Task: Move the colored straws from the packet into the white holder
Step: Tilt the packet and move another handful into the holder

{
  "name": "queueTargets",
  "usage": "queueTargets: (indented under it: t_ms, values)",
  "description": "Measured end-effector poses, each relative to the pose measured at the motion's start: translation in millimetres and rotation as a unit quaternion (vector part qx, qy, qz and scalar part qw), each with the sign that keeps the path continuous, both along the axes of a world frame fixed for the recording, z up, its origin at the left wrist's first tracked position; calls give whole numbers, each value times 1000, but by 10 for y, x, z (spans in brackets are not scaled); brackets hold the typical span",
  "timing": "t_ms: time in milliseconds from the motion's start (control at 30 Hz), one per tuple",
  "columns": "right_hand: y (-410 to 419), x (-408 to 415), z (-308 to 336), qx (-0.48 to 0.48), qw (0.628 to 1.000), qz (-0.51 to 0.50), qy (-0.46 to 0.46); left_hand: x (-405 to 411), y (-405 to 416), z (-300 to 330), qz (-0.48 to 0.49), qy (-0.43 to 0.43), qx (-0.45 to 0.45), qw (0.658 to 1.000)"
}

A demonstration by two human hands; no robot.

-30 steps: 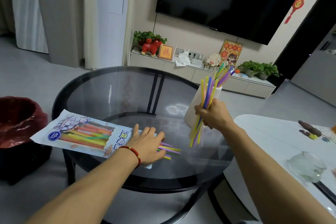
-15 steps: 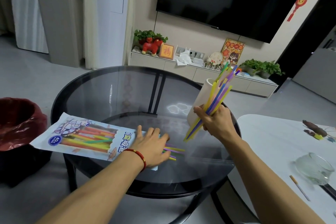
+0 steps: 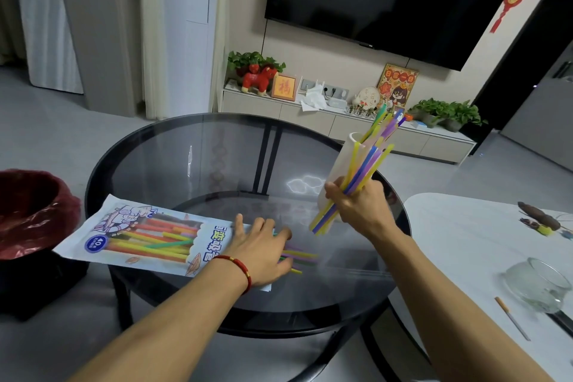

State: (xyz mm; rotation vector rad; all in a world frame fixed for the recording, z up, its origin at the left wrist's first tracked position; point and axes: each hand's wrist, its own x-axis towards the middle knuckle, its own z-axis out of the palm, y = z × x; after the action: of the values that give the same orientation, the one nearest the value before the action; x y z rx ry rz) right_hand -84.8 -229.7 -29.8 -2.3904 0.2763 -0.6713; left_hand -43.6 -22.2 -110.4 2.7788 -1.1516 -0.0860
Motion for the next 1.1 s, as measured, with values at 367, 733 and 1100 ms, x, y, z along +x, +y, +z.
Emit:
queueTargets:
  t_ms: [367, 733, 1100]
  values:
    - [-72, -4, -46, 35, 998, -27, 51, 4, -13, -11, -2, -6, 11, 1000]
    - [-377, -150, 658, 312, 910, -105, -250, -10, -50, 41, -12, -4, -42, 999]
    - [-682, 167, 973, 213, 935, -155, -235, -21, -23, 46, -3, -20, -50, 999]
